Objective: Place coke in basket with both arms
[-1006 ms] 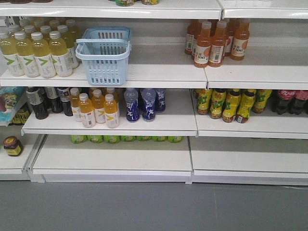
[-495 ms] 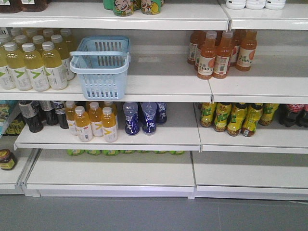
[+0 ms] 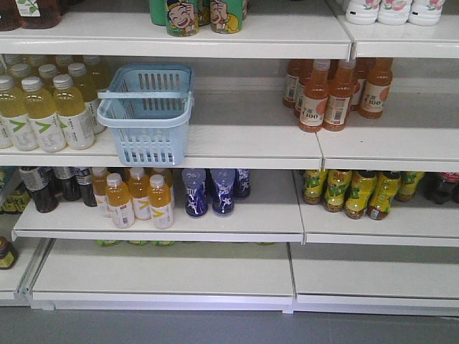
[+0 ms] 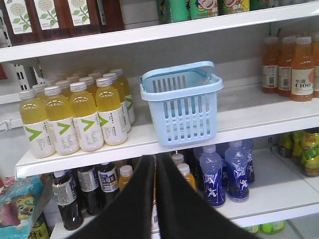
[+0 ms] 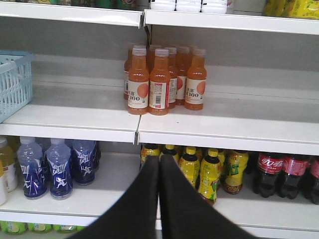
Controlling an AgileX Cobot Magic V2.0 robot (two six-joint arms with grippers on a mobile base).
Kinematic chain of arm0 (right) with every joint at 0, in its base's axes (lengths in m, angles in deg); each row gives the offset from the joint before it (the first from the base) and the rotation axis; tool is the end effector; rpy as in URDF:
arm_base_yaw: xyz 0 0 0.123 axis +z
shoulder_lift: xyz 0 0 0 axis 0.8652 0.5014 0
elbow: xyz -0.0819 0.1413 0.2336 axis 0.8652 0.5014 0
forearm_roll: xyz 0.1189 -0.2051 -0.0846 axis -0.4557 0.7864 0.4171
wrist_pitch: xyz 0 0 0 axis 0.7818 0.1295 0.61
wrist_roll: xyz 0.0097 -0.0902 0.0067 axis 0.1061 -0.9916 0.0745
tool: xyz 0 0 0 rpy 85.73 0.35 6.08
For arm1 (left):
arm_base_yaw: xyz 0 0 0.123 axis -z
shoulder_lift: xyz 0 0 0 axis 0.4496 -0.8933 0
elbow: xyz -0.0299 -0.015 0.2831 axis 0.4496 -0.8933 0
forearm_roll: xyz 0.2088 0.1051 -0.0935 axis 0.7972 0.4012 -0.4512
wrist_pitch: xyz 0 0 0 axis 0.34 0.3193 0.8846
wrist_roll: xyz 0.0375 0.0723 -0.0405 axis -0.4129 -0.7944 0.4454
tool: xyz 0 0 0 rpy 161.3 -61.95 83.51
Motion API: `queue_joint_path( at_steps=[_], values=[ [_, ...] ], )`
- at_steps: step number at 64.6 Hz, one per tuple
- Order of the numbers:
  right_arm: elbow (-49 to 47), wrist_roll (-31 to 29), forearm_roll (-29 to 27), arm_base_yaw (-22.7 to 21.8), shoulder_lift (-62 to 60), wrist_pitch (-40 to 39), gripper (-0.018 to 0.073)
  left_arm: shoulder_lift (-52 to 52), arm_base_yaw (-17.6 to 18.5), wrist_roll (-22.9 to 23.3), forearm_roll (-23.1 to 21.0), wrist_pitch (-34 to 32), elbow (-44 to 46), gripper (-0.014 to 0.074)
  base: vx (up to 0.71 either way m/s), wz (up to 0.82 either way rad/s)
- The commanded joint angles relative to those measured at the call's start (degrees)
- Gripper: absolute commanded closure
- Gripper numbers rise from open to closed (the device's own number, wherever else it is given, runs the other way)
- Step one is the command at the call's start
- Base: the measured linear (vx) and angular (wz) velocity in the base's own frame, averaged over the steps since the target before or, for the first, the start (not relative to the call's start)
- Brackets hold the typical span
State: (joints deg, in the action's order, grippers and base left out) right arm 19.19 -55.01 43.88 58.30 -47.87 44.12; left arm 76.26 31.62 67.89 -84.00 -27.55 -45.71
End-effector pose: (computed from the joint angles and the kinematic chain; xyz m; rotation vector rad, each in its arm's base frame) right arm 0.0566 -0.0019 0.1934 -0.0421 1.6222 -0.0890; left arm 0.0566 -0.0050 0.1950 0.0959 1.5790 -0.0421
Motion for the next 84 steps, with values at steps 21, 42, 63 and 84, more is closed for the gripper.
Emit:
queue_joint_path(
  at_steps=[21,42,63,84],
  values=[
    [0.46,-0.32,0.21,-0.27,-0.70,-4.48,0.0569,0.76,0.20,0.14,-0.20,-4.36,1.92,0.0603,0.10,0.00],
    [0.46,-0.32,0.21,-0.27,-0.70,-4.48,0.0569,0.76,0.20,0.14,-0.20,-4.36,1.92,0.0603,0.08,0.00],
    [0.46,-0.32,0.21,-0.27,-0.70,-4.48,0.0569,0.76,0.20,0.14,-0.20,-4.36,1.92,0.0603,0.09,0.01],
    [0.46,-0.32,0.21,-0.27,-0.70,-4.48,0.0569,0.76,0.20,0.14,-0.20,-4.36,1.92,0.0603,0.10,0.01]
  ],
)
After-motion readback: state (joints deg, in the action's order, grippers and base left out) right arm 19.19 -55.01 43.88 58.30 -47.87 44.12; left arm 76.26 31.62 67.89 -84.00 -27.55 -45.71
